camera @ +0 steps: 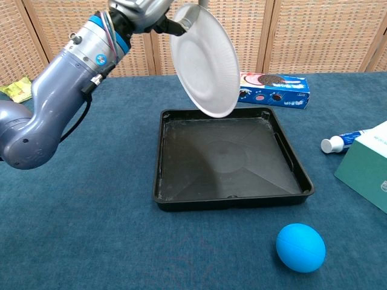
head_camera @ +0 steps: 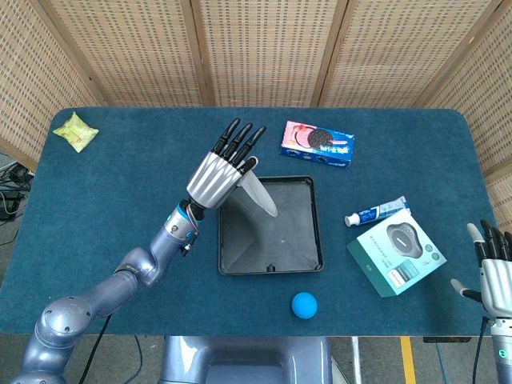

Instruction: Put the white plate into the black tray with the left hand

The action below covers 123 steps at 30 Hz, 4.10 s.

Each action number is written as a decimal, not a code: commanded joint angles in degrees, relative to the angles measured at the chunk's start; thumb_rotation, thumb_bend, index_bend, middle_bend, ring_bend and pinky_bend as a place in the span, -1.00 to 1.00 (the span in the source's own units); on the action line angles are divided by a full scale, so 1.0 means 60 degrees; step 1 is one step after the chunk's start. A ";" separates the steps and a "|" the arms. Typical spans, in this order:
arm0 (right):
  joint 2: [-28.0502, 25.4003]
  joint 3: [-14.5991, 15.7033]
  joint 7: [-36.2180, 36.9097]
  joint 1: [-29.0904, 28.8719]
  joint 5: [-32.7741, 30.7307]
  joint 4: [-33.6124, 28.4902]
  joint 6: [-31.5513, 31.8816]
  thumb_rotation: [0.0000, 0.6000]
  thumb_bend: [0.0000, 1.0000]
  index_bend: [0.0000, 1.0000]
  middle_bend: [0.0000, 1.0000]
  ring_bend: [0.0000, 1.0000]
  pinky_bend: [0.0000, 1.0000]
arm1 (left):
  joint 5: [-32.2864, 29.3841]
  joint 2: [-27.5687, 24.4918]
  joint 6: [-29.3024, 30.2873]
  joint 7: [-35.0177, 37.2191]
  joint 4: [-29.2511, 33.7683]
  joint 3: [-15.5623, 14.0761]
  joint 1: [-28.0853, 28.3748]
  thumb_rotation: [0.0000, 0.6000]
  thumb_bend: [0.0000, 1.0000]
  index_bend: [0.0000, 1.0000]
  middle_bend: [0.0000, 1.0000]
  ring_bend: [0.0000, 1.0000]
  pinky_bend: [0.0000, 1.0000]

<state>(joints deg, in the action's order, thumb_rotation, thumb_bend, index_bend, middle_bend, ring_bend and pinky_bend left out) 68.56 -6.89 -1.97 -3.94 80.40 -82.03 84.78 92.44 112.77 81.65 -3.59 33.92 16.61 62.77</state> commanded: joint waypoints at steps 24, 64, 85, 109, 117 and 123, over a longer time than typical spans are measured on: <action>0.0062 -0.0118 -0.0086 0.0026 -0.0305 0.0210 -0.0073 1.00 -0.66 -0.89 -1.00 -1.00 -1.00 | -0.0572 0.1564 -0.1119 0.1312 -0.2375 -0.0193 0.1367 1.00 0.09 0.44 -1.00 -1.00 -1.00; 0.0129 -0.0045 -0.0121 0.0052 -0.0075 0.0168 0.0064 1.00 -0.66 -0.89 -1.00 -1.00 -1.00 | 0.0180 0.0728 -0.1077 0.3398 -0.2615 -0.2310 0.0543 1.00 -1.00 -0.87 -1.00 -1.00 -1.00; 0.0233 0.0162 -0.0564 -0.0039 0.0328 -0.0109 0.0083 1.00 -0.66 -0.89 -1.00 -1.00 -1.00 | 0.0949 -0.2303 -0.1543 0.3261 0.0773 -0.3537 -0.0345 1.00 -1.00 -1.00 -1.00 -1.00 -1.00; 0.0164 0.0277 -0.0725 0.0007 0.0608 -0.0397 0.0284 1.00 -0.66 -0.90 -1.00 -1.00 -1.00 | -0.1670 -0.5594 0.0051 -0.2145 0.8370 -0.3072 -0.3988 1.00 -1.00 -1.00 -1.00 -1.00 -1.00; 0.0054 0.0357 -0.0824 0.0032 0.0709 -0.0644 0.0295 1.00 -0.66 -0.93 -1.00 -1.00 -1.00 | -0.2229 -0.6203 0.0694 -0.2680 0.9992 -0.3674 -0.5572 1.00 -1.00 -1.00 -1.00 -1.00 -1.00; 0.0014 0.0436 -0.0865 0.0019 0.0933 -0.0842 0.0351 1.00 -0.66 -0.94 -1.00 -1.00 -1.00 | -0.1950 -0.6370 0.1404 -0.2669 1.0136 -0.4062 -0.6466 1.00 -1.00 -1.00 -1.00 -1.00 -1.00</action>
<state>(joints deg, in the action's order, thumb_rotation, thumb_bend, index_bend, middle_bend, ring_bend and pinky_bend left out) 68.68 -4.42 -7.08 -3.79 85.75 -86.84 86.86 80.09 75.16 88.51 -19.63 94.20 -6.62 25.74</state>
